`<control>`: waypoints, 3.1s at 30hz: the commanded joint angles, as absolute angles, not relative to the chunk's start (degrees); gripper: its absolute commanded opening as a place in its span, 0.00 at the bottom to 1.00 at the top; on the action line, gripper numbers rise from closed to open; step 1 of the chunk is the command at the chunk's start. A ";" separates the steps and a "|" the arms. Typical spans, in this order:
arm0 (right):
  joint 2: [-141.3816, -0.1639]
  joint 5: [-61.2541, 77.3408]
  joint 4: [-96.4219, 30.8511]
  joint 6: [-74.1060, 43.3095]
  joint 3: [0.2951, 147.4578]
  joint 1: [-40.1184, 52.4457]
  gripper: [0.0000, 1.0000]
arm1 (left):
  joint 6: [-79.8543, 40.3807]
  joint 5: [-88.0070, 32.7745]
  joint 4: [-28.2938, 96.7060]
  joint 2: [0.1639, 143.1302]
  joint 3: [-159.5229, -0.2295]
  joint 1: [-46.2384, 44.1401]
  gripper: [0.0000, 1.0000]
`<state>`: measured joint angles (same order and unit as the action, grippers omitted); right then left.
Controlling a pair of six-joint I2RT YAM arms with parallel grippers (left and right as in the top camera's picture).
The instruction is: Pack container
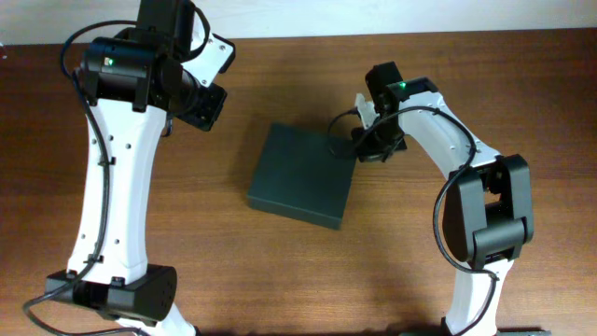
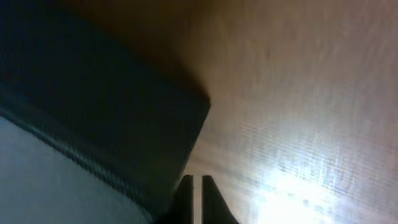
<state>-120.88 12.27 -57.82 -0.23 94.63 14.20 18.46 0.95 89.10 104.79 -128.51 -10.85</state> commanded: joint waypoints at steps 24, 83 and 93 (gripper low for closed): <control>-119.33 17.82 -47.35 1.37 96.01 13.34 0.08 | 17.76 1.30 88.62 104.86 -128.51 -7.64 0.02; -119.26 7.33 -71.68 -0.95 96.55 28.12 0.04 | 18.24 -12.73 62.15 108.44 -95.39 -14.26 0.02; -119.31 7.27 -70.87 -0.95 96.51 28.12 0.04 | 18.24 -12.88 61.47 116.03 -94.52 -16.49 0.02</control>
<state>-117.58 6.50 -72.10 -0.27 98.50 28.12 17.80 -11.84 61.67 114.02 -94.91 -15.81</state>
